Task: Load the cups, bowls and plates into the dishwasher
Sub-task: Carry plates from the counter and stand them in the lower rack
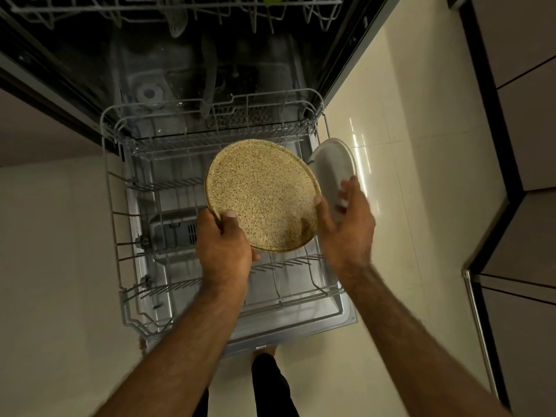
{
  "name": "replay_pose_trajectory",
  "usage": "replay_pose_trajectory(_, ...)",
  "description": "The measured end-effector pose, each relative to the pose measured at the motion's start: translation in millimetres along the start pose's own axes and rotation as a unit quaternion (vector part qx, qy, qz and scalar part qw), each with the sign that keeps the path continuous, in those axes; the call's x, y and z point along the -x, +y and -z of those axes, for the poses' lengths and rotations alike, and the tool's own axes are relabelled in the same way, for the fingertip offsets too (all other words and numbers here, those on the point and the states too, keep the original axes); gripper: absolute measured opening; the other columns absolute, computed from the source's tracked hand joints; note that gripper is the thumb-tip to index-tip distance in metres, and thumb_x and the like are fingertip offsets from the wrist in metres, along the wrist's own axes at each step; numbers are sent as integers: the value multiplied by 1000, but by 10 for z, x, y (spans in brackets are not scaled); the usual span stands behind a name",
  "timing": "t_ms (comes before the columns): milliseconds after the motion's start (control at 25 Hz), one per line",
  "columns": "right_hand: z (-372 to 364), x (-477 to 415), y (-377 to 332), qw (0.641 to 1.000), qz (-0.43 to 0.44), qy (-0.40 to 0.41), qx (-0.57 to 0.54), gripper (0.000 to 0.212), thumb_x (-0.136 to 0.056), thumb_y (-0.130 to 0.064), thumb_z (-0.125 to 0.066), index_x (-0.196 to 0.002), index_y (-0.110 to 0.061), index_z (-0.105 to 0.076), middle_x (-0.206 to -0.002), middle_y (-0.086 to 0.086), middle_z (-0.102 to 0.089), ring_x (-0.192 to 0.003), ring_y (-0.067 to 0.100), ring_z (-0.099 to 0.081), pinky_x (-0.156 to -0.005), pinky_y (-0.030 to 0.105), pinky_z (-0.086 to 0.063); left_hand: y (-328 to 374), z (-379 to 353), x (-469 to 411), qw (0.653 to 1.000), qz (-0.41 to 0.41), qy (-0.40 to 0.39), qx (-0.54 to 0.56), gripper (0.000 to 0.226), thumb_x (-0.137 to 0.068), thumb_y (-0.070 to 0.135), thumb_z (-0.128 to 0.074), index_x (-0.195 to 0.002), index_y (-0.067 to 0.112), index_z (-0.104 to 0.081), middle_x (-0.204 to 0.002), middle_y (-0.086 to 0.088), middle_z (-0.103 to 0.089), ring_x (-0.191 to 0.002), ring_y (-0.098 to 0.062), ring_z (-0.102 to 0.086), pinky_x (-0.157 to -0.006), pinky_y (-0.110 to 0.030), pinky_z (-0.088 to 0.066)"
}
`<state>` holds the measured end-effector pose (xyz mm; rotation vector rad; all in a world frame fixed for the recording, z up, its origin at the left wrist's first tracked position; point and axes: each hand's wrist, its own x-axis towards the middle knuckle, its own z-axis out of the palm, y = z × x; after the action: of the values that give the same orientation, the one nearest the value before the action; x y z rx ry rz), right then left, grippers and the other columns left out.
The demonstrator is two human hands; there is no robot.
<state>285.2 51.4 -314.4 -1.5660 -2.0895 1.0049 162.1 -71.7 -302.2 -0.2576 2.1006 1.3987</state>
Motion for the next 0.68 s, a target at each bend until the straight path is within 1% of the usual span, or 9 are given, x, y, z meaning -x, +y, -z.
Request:
replay_pose_trajectory(40, -41, 51, -14, 994, -87, -29, -56, 56, -94, -37, -69, -141, -17, -46, -122, 2, -66, -107, 18, -67, -86, 40, -61, -4, -11, -3, 1000, 16, 5, 12, 14, -108, 21, -46, -110, 9, -54, -88, -3, -55, -50, -10, -53, -37, -24, -46)
replay_pose_trajectory(80, -72, 79, -39, 966, -194, -60, -162, 51, -91, -32, -73, -135, -16, -52, -114, 3, -70, -100, 20, -71, -79, 41, -62, -11, -17, -14, 999, 35, 9, 21, 15, -108, 20, -46, -112, 9, -55, -86, -3, -53, -53, -10, -50, -37, -24, -45)
replay_pose_trajectory(160, -105, 101, -90, 848, -360, -102, -375, 43, -89, -14, -75, -128, -9, -58, -111, 12, -73, -97, 28, -73, -71, 40, -62, -14, -12, -41, 998, 54, 5, 19, 19, -109, 21, -46, -118, 9, -57, -84, -1, -54, -56, -11, -51, -38, -25, -45)
replay_pose_trajectory(200, -101, 102, -100, 819, -385, -107, -413, 39, -88, -8, -74, -124, -6, -60, -110, 14, -74, -98, 31, -73, -69, 39, -61, -14, -3, -53, 999, 53, -4, 10, 21, -108, 23, -47, -123, 11, -57, -86, 2, -57, -59, -12, -58, -39, -26, -48)
replay_pose_trajectory(280, -54, 78, -103, 842, -349, -97, -400, 27, -89, -3, -71, -114, -8, -65, -103, 10, -76, -95, 30, -73, -67, 38, -60, -25, 14, -75, 998, 50, -21, -18, 39, -106, 30, -53, -143, 17, -49, -91, 9, -61, -69, -19, -71, -49, -35, -58)
replay_pose_trajectory(400, 99, 19, -95, 970, -172, -23, -170, 20, -93, -13, -68, -113, -16, -68, -99, 0, -75, -91, 18, -72, -77, 40, -62, -92, 59, -102, 997, 37, -31, -55, 73, -102, 42, -57, -161, 18, -22, -83, 10, -59, -73, -32, -73, -62, -50, -63)
replay_pose_trajectory(440, 129, -5, -81, 989, -122, 12, -88, 24, -94, -17, -65, -118, -15, -67, -100, -2, -73, -90, 14, -70, -81, 38, -62, -116, 72, -100, 997, 18, -34, -71, 76, -101, 45, -57, -162, 17, -20, -79, 10, -57, -76, -36, -72, -65, -55, -62)
replay_pose_trajectory(560, 67, -71, -22, 997, -51, 61, -15, 38, -99, -21, -58, -137, -16, -58, -110, -3, -71, -96, 11, -65, -89, 28, -57, -214, 85, -81, 993, -35, -43, -108, 81, -97, 59, -54, -161, 21, -21, -86, 6, -60, -85, -38, -71, -71, -58, -61)
replay_pose_trajectory(680, -82, -128, 46, 997, -39, 68, 27, 45, -99, -16, -53, -144, -16, -52, -106, 3, -71, -89, 13, -60, -86, 26, -53, -272, 84, -45, 990, -55, -47, -118, 99, -75, 92, -42, -154, 35, -24, -129, -4, -60, -106, -31, -69, -82, -55, -61)
